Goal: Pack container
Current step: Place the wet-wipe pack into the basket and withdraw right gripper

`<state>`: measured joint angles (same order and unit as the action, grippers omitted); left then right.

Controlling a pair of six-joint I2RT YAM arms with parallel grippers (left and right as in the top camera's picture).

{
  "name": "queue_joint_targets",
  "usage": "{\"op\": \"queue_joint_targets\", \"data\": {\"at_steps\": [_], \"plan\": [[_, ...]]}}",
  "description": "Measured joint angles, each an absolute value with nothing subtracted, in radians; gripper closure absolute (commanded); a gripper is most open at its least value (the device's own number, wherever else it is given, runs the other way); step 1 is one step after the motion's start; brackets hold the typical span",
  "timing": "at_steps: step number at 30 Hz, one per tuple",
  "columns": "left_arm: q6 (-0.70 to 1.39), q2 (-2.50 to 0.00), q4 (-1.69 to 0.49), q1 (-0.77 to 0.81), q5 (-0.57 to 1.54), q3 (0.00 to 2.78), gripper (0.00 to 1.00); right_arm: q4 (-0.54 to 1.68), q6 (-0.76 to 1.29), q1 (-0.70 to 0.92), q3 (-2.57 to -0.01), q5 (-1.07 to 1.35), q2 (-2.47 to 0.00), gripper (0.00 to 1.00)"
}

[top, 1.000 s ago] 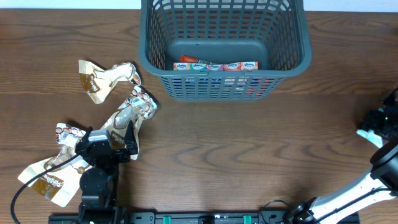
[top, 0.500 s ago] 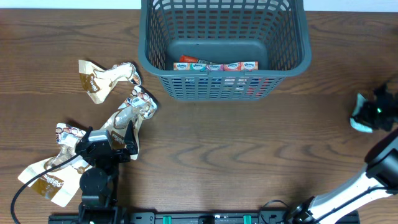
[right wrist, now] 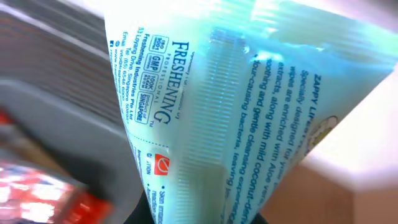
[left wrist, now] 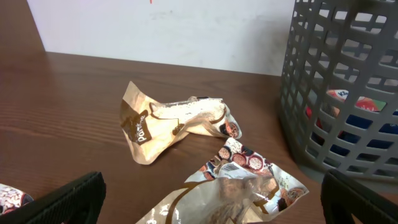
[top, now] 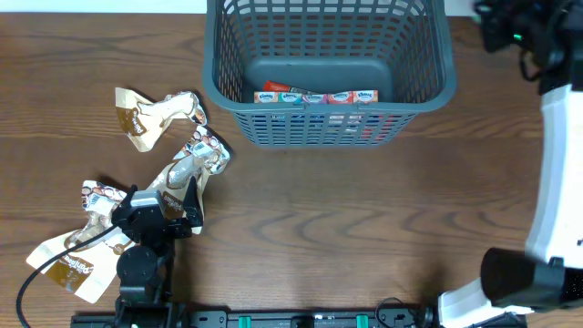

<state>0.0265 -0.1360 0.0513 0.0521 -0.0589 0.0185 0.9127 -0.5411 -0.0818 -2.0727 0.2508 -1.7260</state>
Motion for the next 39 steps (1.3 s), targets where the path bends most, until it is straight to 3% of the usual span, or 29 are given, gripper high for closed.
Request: {"op": "queue_joint_targets", "data": {"at_steps": [10,22,24,26,27,29,31,39], "plan": [[0.026,-0.136,0.051,0.052,-0.059,0.019,0.01,1.016,-0.852,0.247,-2.097,0.251,-1.790,0.99],[0.027,-0.136,0.051,0.052,-0.059,0.019,0.01,1.097,-1.004,0.285,-2.097,0.240,-2.101,0.96],[0.027,-0.136,0.051,0.052,-0.059,0.019,0.01,1.120,-1.010,0.285,-2.095,0.241,-2.159,0.89],[0.027,-0.136,0.051,0.052,-0.059,0.019,0.01,1.149,-1.014,0.285,-2.093,0.241,-2.202,0.66],[0.027,-0.136,0.051,0.052,-0.059,0.019,0.01,1.157,-1.013,0.285,-2.091,0.242,-2.219,0.62],[0.027,-0.136,0.051,0.052,-0.059,0.019,0.01,1.158,-1.003,0.287,-2.091,0.246,-2.232,0.43],[0.027,-0.136,0.051,0.052,-0.059,0.019,0.01,1.157,-0.990,0.288,-2.092,0.247,-2.230,0.04],[0.027,-0.136,0.027,0.052,-0.059,0.022,0.02,1.140,-0.907,0.285,-2.169,0.235,-2.222,0.01]]}}
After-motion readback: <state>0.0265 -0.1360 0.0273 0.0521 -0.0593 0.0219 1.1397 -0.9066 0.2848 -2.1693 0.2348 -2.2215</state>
